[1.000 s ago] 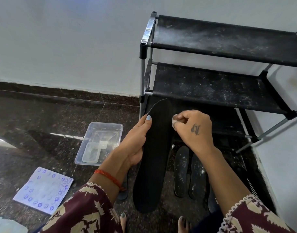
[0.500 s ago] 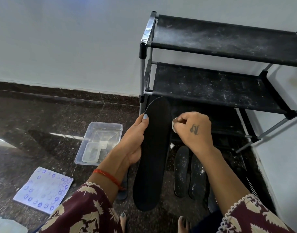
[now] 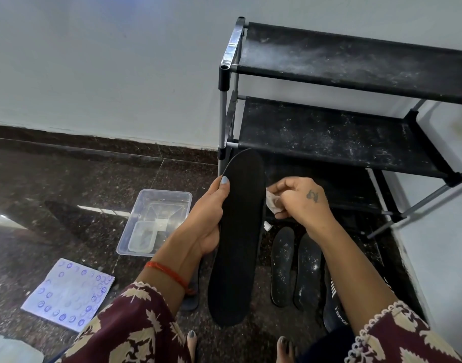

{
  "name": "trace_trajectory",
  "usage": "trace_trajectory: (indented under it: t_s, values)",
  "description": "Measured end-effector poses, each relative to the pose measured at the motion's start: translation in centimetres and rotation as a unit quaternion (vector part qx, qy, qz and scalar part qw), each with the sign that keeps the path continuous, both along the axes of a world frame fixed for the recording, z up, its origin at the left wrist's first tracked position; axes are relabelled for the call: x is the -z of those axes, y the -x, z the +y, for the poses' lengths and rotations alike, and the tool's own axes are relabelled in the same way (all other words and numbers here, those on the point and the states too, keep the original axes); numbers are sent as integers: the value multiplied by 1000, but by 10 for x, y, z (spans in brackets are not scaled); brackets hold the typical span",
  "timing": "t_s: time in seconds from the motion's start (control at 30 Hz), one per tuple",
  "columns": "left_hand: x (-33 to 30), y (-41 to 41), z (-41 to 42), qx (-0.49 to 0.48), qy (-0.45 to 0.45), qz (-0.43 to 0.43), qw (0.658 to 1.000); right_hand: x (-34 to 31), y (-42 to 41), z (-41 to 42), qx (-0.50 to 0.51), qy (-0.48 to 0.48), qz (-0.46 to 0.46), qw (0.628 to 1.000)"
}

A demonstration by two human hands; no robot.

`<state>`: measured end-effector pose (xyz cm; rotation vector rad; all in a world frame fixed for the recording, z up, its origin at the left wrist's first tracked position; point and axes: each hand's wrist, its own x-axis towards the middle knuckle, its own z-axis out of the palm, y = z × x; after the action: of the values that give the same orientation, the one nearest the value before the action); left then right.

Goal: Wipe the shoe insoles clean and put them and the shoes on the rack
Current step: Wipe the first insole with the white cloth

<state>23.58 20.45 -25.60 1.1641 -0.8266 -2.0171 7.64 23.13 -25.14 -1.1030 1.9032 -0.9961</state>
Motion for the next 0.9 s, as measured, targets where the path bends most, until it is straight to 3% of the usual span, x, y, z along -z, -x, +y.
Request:
trace_trajectory:
  t_s: [0.07, 0.2, 0.3, 0.43, 0.77, 0.9]
  values:
    - [0, 0, 0, -1, -2, 3, 1000, -2, 1, 1, 31, 26, -21, 999]
    - [1, 1, 0, 1, -7, 3, 1000, -3, -2, -1, 33, 137, 47, 989]
    - [1, 0, 0, -2, -7, 8, 1000, -2, -6, -1, -8, 106, 44, 993]
    - [1, -2, -2, -26, -3, 12, 1000, -9, -8, 3, -19, 64, -34, 997]
    - [2, -5, -6, -70, 2, -12, 997, -19, -1, 20, -193, -72, -27, 978]
    - [3, -5, -7, -83, -2, -14, 996, -23, 4, 25, -180, -20, -6, 983]
